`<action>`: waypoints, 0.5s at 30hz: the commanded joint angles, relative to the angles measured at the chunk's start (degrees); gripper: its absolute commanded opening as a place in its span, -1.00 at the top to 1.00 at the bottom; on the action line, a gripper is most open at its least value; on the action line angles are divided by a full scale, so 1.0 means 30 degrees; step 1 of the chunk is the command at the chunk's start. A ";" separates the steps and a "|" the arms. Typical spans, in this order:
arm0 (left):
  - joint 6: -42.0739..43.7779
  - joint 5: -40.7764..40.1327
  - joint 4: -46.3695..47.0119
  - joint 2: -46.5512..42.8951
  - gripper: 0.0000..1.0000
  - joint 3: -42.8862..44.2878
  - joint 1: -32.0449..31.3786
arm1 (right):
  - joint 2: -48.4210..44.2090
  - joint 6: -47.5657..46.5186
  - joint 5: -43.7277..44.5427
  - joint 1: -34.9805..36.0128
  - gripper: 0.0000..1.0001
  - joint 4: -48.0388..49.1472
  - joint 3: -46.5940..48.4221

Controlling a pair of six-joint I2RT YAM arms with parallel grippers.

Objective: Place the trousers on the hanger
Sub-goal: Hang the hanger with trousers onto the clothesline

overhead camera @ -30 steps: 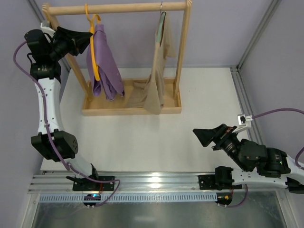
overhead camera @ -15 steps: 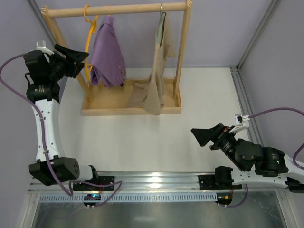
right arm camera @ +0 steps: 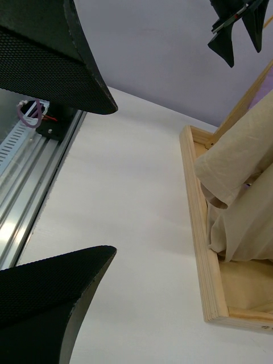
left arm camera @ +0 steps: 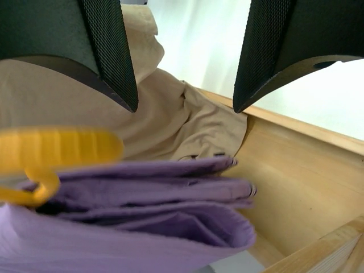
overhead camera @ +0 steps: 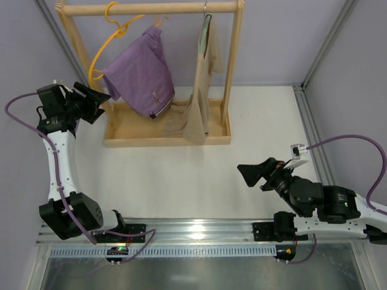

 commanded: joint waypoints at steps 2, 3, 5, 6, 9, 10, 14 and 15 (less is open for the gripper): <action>0.1090 0.0603 0.0564 -0.1222 -0.37 -0.0321 0.0134 | 0.0663 -0.0099 0.0666 0.0069 -0.97 0.0727 0.0515; 0.1090 0.0720 0.0769 -0.1339 -0.37 -0.0699 0.0105 | 0.0722 -0.0157 0.0637 0.0098 -0.97 0.0785 0.0516; 0.1264 0.0780 0.0743 -0.1778 -0.37 -0.0936 0.0134 | 0.0897 -0.0391 0.0608 0.0098 -0.97 0.1049 0.0516; 0.1294 0.0896 0.0742 -0.2012 -0.37 -0.1227 0.0105 | 0.0927 -0.0421 0.0637 0.0069 -0.97 0.1137 0.0516; 0.1528 0.1102 0.0568 -0.3037 -0.37 -0.1580 0.0134 | 0.1249 -0.0509 0.0608 0.0098 -0.97 0.1312 0.0516; 0.1674 0.1044 0.0363 -0.3301 -0.37 -0.1843 0.0105 | 0.1366 -0.0596 0.0550 0.0098 -0.97 0.1429 0.0516; 0.2699 0.0108 -0.1452 -0.4911 -0.37 -0.3363 -0.0216 | 0.2097 -0.0976 0.0287 0.0098 -0.97 0.1898 0.0545; 0.2904 -0.0184 -0.1513 -0.5785 -0.37 -0.3949 -0.0797 | 0.2534 -0.1065 0.0198 0.0127 -0.98 0.1870 0.0603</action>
